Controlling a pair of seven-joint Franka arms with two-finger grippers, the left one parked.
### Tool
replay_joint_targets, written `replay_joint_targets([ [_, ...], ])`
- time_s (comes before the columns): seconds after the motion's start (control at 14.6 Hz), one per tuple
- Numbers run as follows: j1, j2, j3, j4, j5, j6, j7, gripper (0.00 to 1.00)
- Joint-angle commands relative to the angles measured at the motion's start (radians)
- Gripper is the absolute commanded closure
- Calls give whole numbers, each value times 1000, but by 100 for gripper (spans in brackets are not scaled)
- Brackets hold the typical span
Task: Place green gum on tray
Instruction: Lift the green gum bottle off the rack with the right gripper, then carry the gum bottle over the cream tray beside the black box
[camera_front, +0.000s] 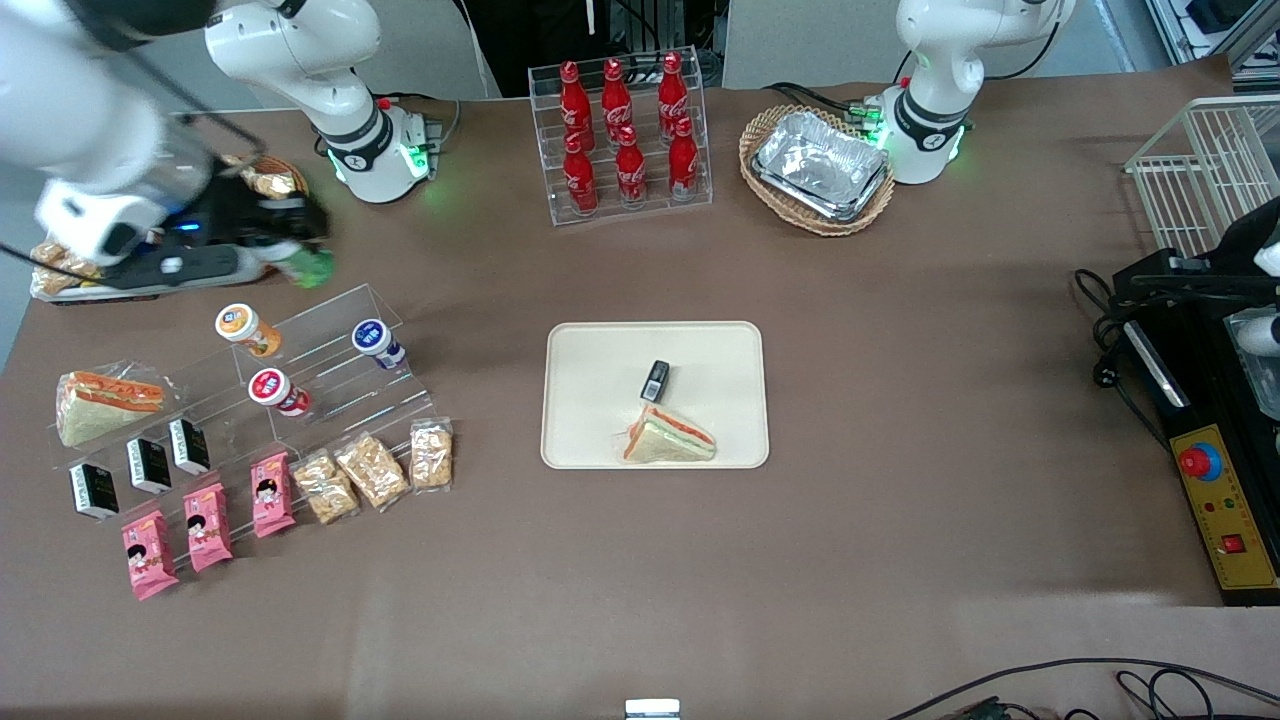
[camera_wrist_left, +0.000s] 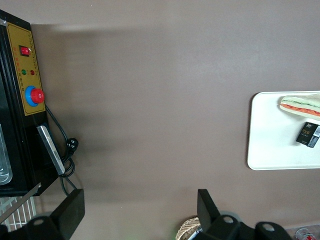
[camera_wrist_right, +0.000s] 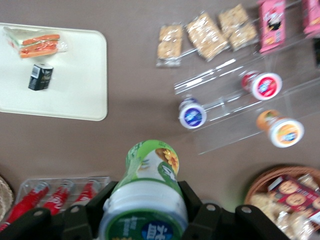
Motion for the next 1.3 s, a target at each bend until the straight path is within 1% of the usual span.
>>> replay_joint_targets([
  [0.0, 163, 104, -5, 28, 16, 96, 240, 49],
  [0.14, 253, 177, -6, -7, 9, 219, 367, 49],
  [0.34, 345, 232, -8, -132, -5, 420, 473, 49],
  [0.55, 356, 246, -5, -347, -2, 705, 480, 49],
  [0.68, 390, 283, -5, -435, 1, 869, 480, 49],
  [0.89, 402, 381, -6, -441, 1, 968, 481, 49],
  [1.03, 424, 434, -6, -443, 1, 1011, 481, 49],
  [1.23, 427, 490, -5, -443, 1, 1061, 481, 48],
])
